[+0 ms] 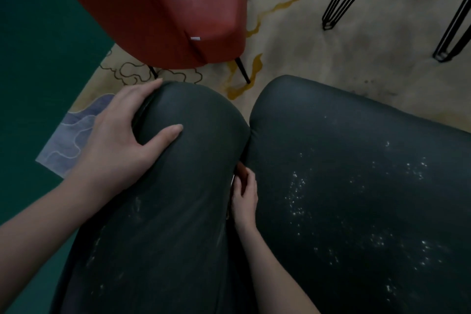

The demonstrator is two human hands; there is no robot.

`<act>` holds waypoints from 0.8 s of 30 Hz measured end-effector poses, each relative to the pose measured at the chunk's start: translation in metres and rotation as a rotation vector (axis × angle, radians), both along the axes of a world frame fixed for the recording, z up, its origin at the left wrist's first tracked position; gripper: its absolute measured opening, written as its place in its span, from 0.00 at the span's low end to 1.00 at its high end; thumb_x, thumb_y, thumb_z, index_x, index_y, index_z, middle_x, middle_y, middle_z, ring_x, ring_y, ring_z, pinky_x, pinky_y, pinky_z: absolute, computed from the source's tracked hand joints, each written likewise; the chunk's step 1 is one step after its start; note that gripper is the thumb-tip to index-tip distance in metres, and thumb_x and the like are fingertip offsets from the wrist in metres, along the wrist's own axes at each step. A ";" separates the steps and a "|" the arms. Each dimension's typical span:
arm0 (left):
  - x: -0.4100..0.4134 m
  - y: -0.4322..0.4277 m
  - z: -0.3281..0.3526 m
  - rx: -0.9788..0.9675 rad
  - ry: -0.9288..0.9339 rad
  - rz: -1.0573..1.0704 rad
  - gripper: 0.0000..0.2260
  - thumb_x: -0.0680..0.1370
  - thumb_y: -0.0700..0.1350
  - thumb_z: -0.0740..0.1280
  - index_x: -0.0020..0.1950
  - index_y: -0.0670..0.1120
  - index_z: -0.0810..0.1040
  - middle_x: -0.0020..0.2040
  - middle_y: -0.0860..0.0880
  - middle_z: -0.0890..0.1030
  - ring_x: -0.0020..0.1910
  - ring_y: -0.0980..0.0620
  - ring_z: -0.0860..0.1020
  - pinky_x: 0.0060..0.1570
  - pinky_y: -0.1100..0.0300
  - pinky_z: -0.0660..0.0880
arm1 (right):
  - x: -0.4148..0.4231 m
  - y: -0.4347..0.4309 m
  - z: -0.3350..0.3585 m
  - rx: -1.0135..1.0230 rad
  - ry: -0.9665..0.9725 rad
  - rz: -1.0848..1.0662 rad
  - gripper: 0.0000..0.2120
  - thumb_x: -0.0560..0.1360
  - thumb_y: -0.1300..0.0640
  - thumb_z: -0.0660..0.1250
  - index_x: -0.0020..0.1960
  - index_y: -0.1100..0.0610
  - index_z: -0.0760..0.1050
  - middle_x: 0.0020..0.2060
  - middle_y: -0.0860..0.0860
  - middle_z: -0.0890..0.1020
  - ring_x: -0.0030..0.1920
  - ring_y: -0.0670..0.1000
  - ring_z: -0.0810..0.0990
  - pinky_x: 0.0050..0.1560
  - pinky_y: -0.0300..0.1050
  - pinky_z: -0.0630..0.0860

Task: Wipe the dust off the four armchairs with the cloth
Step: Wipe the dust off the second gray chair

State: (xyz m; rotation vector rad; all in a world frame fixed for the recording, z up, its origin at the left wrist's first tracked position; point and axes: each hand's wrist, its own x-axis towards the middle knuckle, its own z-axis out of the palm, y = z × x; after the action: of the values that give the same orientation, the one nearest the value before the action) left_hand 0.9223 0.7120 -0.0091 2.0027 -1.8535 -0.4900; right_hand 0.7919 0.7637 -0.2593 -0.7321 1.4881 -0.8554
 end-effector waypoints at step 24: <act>0.012 0.011 0.008 0.008 0.405 0.137 0.23 0.78 0.53 0.67 0.72 0.48 0.72 0.65 0.50 0.76 0.62 0.55 0.75 0.65 0.56 0.72 | -0.031 0.057 0.195 -0.474 0.059 0.032 0.11 0.78 0.57 0.65 0.59 0.46 0.75 0.55 0.48 0.79 0.57 0.43 0.77 0.58 0.33 0.70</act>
State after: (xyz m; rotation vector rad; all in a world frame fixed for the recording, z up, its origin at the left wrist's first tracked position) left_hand 0.9338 0.7232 -0.0009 1.8517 -1.4618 -0.7950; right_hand 0.7612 0.8203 -0.0642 -1.1333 1.3308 -1.1881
